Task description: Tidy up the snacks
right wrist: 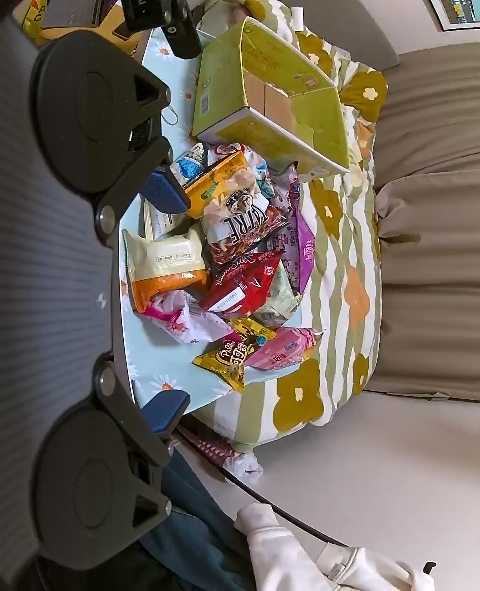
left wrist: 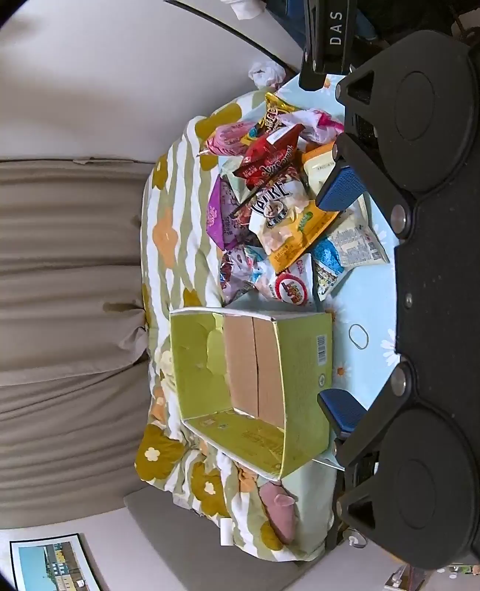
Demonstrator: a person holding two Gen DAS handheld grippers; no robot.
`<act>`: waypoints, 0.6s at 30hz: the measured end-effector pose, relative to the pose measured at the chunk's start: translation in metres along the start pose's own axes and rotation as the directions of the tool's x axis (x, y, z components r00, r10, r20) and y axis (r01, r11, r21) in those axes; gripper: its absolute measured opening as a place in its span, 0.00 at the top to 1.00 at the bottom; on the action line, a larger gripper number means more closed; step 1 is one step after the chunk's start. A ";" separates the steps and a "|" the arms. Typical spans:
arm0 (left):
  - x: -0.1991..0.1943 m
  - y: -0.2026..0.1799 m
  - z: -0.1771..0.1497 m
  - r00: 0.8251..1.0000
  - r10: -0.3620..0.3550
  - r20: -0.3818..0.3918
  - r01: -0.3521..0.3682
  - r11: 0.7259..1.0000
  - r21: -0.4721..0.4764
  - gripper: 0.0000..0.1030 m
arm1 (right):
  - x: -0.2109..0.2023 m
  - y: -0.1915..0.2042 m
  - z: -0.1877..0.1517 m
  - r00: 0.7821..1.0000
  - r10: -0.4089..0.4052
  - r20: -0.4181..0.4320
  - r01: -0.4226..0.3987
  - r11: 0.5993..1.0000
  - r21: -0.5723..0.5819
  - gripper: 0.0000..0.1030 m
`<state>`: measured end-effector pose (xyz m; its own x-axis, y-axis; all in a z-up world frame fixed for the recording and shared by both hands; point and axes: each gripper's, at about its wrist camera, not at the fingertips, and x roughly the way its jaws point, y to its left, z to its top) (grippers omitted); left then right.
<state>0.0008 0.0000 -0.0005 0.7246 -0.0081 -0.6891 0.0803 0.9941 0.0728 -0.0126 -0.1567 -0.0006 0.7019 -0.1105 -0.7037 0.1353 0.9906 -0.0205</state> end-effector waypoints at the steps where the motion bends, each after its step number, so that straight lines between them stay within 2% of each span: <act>1: 0.001 0.000 0.000 1.000 -0.001 -0.003 0.001 1.000 -0.001 0.00 | 0.000 0.000 0.000 1.000 0.001 0.000 -0.001 1.000 0.000 0.00; 4: -0.002 -0.003 0.010 1.000 0.018 0.007 -0.018 1.000 0.009 0.00 | -0.001 0.001 -0.002 1.000 0.006 0.001 -0.006 1.000 -0.004 0.00; 9: -0.007 0.000 0.003 0.999 0.022 0.048 -0.023 1.000 0.010 0.00 | -0.002 -0.001 0.003 1.000 0.003 0.007 -0.003 1.000 -0.004 0.00; 18: -0.007 -0.003 0.002 0.998 0.032 0.056 -0.032 0.999 0.011 0.00 | -0.002 -0.001 0.005 1.000 0.006 0.009 -0.006 1.000 -0.003 0.00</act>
<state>-0.0033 -0.0029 0.0056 0.7637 0.0175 -0.6454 0.0645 0.9925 0.1033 -0.0108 -0.1574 0.0047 0.7089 -0.1052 -0.6975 0.1288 0.9915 -0.0187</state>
